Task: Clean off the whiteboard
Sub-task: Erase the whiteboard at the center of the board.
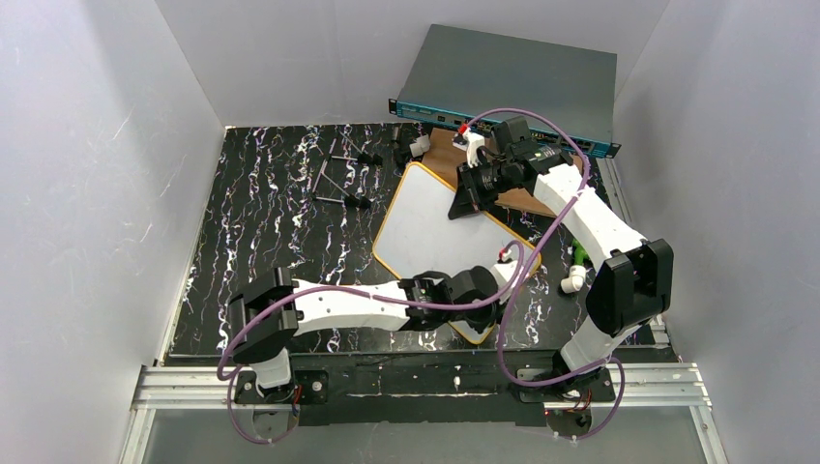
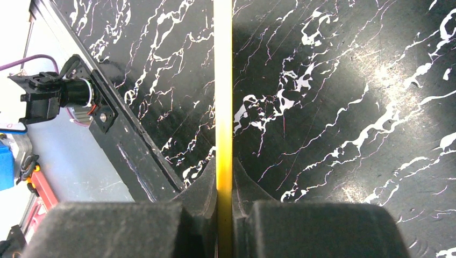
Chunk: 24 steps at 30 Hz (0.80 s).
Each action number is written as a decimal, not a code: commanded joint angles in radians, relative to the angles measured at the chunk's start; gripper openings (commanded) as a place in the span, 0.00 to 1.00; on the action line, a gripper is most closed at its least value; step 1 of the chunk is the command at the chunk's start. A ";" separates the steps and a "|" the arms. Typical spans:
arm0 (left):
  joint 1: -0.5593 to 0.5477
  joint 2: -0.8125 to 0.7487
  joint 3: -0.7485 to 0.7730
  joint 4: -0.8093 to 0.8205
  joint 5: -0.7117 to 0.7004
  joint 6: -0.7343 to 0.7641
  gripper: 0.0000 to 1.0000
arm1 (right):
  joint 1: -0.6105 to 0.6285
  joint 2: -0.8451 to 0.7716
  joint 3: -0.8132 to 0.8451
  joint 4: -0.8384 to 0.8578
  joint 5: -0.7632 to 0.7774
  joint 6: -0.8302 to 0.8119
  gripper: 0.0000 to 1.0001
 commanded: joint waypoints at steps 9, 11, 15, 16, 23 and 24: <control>0.025 0.025 0.058 -0.089 -0.072 -0.022 0.00 | 0.012 -0.037 -0.001 0.052 0.000 -0.023 0.01; 0.062 0.015 0.077 -0.075 -0.049 -0.022 0.00 | 0.012 -0.040 -0.004 0.053 0.003 -0.023 0.01; 0.128 0.018 0.143 -0.070 0.014 -0.014 0.00 | 0.012 -0.042 -0.006 0.054 0.005 -0.024 0.01; 0.140 0.024 0.161 -0.072 0.026 -0.010 0.00 | 0.012 -0.042 -0.006 0.054 0.004 -0.024 0.01; 0.223 0.021 0.258 -0.079 0.002 -0.043 0.00 | 0.012 -0.045 -0.009 0.056 0.010 -0.026 0.01; 0.235 -0.002 0.244 -0.065 -0.005 -0.055 0.00 | 0.011 -0.049 -0.013 0.057 0.013 -0.027 0.01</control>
